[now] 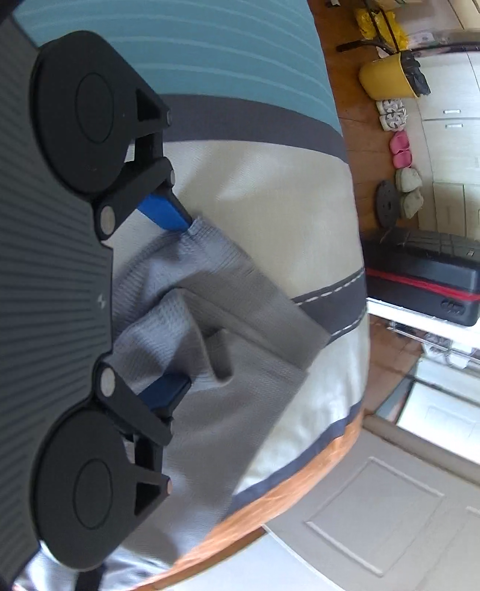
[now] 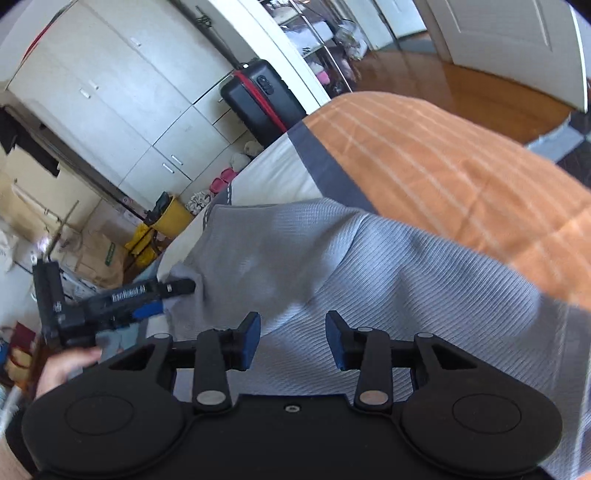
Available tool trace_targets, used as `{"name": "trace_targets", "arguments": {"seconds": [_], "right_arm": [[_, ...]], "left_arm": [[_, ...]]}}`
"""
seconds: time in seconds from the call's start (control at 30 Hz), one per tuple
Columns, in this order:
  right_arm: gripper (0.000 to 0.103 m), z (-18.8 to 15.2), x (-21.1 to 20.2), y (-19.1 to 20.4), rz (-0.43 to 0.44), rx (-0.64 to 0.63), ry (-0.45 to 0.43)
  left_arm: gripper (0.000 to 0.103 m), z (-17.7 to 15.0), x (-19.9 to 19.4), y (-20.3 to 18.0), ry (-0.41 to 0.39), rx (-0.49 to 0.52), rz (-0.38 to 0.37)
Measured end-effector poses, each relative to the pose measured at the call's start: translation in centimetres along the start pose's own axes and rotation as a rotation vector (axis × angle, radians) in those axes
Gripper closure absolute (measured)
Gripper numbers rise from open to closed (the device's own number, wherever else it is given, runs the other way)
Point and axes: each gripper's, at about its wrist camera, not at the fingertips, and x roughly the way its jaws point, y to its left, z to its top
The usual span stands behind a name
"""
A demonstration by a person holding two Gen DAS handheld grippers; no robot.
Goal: Fold clothes
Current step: 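Open both grippers and reposition them above the garments, then grasp the light grey shirt edge with the right gripper and lift it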
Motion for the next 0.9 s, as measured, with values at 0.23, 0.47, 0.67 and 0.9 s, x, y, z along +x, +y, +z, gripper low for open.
{"name": "trace_targets", "arguments": {"seconds": [0.23,0.47,0.67,0.9], "right_arm": [[0.047,0.6,0.4,-2.7,-0.026,0.077,-0.03],[0.046,1.1,-1.5,-6.6,0.073,0.272,-0.067],[0.041,0.7,-1.9,-9.4,0.244,0.452,-0.078],[0.036,0.7,-1.3,-7.4,0.295,0.338,-0.01]], "left_arm": [[0.096,-0.9,-5.2,-4.5,-0.231,0.255,-0.173],[0.094,-9.5,-11.3,-10.6,-0.196,0.713,-0.472],[0.09,-12.4,-7.5,-7.2,-0.003,0.631,-0.416],[0.055,-13.1,-11.1,-5.8,-0.044,0.522,-0.496]]}}
